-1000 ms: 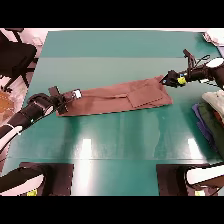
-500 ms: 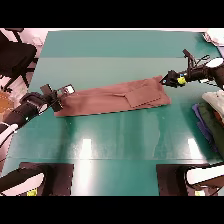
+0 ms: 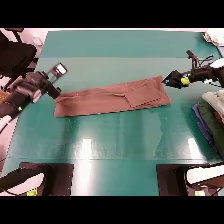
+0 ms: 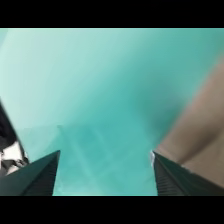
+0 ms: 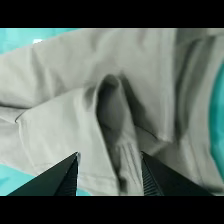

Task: Fold the shirts.

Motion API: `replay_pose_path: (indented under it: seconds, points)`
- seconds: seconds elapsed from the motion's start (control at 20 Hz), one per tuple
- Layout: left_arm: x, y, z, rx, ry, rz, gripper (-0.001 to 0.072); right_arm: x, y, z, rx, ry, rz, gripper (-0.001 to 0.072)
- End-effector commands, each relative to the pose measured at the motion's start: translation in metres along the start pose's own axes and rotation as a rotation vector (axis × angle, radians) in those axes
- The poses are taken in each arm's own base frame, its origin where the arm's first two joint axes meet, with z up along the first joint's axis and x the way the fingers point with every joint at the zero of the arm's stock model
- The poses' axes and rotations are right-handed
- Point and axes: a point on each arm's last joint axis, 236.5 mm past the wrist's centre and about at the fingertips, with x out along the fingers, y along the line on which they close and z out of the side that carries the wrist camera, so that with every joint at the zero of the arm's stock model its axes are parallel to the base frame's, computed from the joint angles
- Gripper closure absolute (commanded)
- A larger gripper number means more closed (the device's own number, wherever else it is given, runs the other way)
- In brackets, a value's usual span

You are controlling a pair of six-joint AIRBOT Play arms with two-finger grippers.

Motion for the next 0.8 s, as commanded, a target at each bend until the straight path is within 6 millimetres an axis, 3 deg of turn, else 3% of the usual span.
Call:
replay_pose_path:
  seconds: [0.0,0.1,0.15,0.2,0.25,0.3,0.35,0.5,0.55,0.75]
  points:
    - [-0.031,0.004,0.019,-0.255,0.053,-0.113,-0.0013,-0.022,-0.013,0.004,0.027,-0.031,-0.010,0.0262]
    - [-0.052,-0.035,0.057,-0.437,-0.022,-0.346,-0.0009,-0.034,-0.018,0.005,0.019,-0.045,-0.015,0.0262]
    - [-0.065,-0.060,0.079,-0.543,-0.066,-0.488,0.0062,-0.038,-0.019,0.000,0.006,-0.028,-0.010,0.0262]
    - [-0.077,-0.081,0.096,-0.617,-0.089,-0.612,0.0287,-0.040,-0.021,-0.007,-0.009,0.000,0.001,0.0254]
    - [-0.085,-0.097,0.108,-0.671,-0.100,-0.712,0.0402,-0.041,-0.023,-0.013,-0.021,0.024,0.003,0.0220]
    - [-0.086,-0.106,0.115,-0.716,-0.099,-0.772,0.0567,-0.042,-0.028,-0.016,-0.028,0.033,-0.012,0.0165]
    - [-0.079,-0.111,0.117,-0.743,-0.093,-0.793,0.0686,-0.042,-0.031,-0.017,-0.035,0.038,-0.024,0.0155]
    - [-0.047,-0.132,0.106,-0.875,0.030,-0.835,0.0686,-0.041,-0.031,-0.014,-0.074,0.031,-0.033,0.0135]
    - [-0.040,-0.148,0.101,-0.924,0.095,-0.887,0.0686,-0.039,-0.030,-0.013,-0.088,0.025,-0.036,0.0080]
    - [-0.034,-0.223,0.112,-0.949,0.223,-1.070,0.0688,-0.032,-0.025,-0.011,-0.132,0.027,-0.043,0.0079]
